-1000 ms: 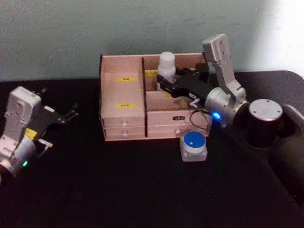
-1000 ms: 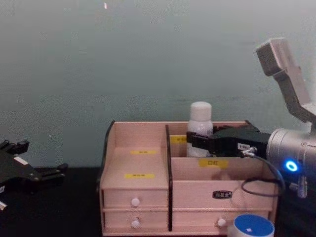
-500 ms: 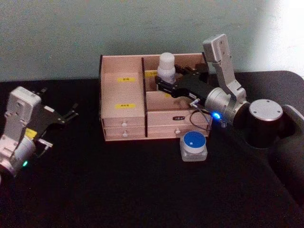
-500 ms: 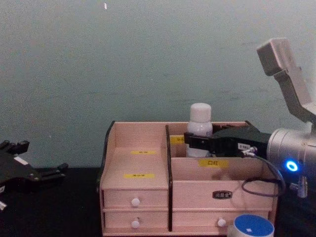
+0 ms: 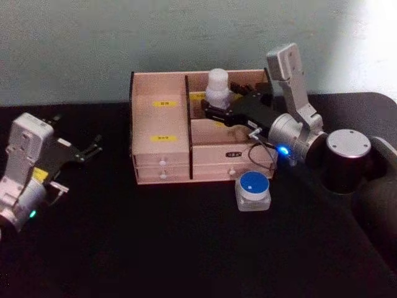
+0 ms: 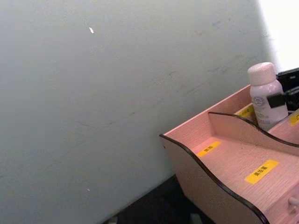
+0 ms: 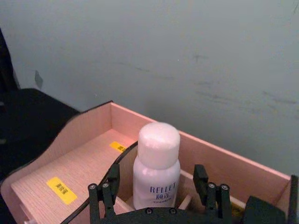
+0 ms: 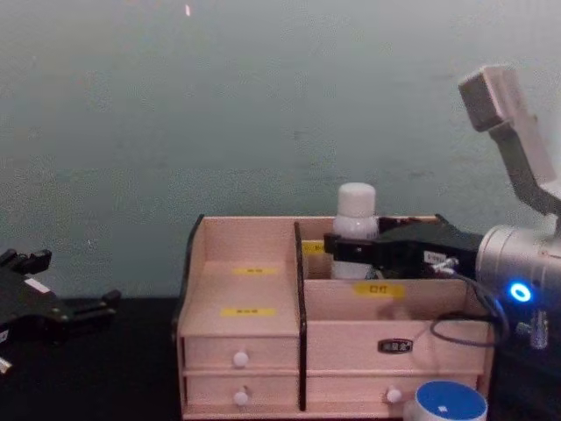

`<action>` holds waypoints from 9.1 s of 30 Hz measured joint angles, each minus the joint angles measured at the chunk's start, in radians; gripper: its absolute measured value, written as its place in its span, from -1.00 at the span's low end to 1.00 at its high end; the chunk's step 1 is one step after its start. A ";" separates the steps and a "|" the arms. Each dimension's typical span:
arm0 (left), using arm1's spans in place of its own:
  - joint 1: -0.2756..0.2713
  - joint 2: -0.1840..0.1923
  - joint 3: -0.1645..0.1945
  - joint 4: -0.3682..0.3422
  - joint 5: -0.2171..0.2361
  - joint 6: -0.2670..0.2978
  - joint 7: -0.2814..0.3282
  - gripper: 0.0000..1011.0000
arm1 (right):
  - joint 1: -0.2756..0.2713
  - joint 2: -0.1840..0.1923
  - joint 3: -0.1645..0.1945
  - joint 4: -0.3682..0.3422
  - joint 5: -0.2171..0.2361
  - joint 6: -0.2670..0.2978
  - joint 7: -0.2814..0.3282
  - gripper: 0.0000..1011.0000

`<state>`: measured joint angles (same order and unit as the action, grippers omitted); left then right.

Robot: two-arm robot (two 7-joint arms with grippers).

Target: Pick up the facial cleanser and watermelon frost from the table and place them into the tiered storage box.

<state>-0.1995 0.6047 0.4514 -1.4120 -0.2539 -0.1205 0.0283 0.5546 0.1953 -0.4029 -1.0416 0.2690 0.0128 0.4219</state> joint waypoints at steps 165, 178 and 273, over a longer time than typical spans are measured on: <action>0.000 0.000 0.000 0.000 0.000 0.000 0.000 0.98 | -0.205 0.236 -0.055 -0.480 0.099 0.165 0.058 0.42; 0.000 0.000 0.000 0.000 0.000 0.000 0.000 0.98 | -0.057 0.131 -0.121 -0.314 0.080 0.136 0.078 0.42; 0.000 0.000 0.000 0.000 0.000 0.000 0.000 0.98 | 0.089 -0.027 -0.108 -0.058 0.041 0.090 0.091 0.98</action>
<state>-0.1995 0.6047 0.4514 -1.4120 -0.2539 -0.1205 0.0283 0.6432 0.1679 -0.5107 -1.1000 0.3100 0.1030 0.5129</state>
